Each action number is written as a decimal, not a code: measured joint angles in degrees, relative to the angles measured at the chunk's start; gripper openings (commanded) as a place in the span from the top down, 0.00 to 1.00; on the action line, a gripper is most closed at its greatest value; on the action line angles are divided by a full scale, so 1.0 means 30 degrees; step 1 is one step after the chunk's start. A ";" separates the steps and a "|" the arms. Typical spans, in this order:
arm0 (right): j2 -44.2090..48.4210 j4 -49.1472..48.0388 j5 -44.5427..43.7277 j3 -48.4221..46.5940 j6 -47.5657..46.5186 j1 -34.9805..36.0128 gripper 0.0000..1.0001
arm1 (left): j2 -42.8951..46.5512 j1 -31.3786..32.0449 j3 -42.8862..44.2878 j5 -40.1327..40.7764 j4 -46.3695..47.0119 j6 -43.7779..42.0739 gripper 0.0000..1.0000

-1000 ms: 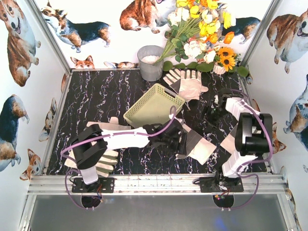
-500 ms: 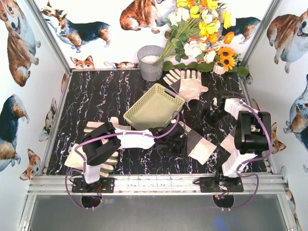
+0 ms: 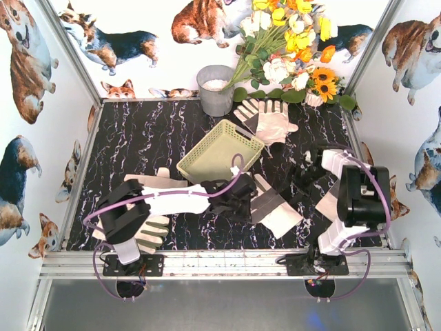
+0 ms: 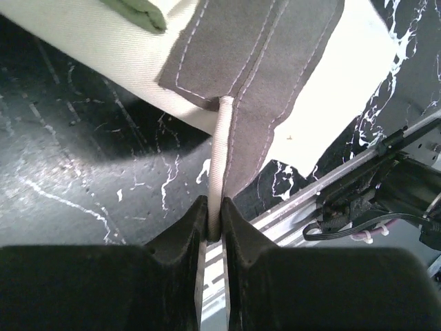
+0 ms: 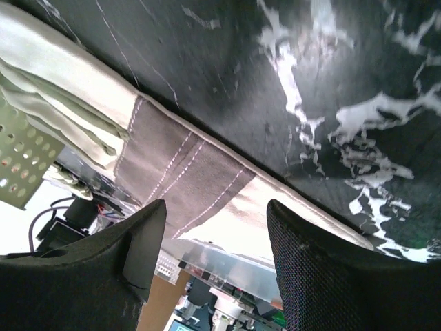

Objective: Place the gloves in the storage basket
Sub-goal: Adjust the glove at the center of the board, then pick up the glove at the corner of the board.

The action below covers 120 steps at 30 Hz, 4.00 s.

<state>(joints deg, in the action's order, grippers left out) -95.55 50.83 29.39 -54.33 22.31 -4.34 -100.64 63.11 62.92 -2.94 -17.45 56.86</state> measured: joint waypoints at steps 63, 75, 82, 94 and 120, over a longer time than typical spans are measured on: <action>0.0918 -0.3308 0.1231 0.3555 0.0619 0.4845 0.74 | 0.5770 -0.3738 -0.9027 0.2951 0.4044 0.6390 1.00; 0.1406 -0.3461 0.1450 0.4044 0.1100 0.5056 0.66 | 0.5311 -0.3832 -0.7985 0.2382 0.1231 0.5428 0.92; 0.3891 -0.2645 0.0721 0.3861 0.1180 0.5071 0.51 | 0.5289 -0.3825 -0.5595 0.2718 -0.1617 0.4138 0.47; 0.8167 0.0117 -0.0189 0.1202 0.1450 0.5071 0.45 | 1.0032 -0.4248 -0.3446 0.5260 -0.9333 0.4022 0.39; 1.3216 0.3300 -0.0984 -0.0969 0.2674 0.4262 0.37 | 0.8211 -2.0873 -0.6295 0.6477 -1.1132 -0.1071 0.56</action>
<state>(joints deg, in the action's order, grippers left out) -55.90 60.73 26.44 -57.23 30.33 8.45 -76.01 0.49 44.03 16.49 -50.85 53.65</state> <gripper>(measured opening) 0.633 0.468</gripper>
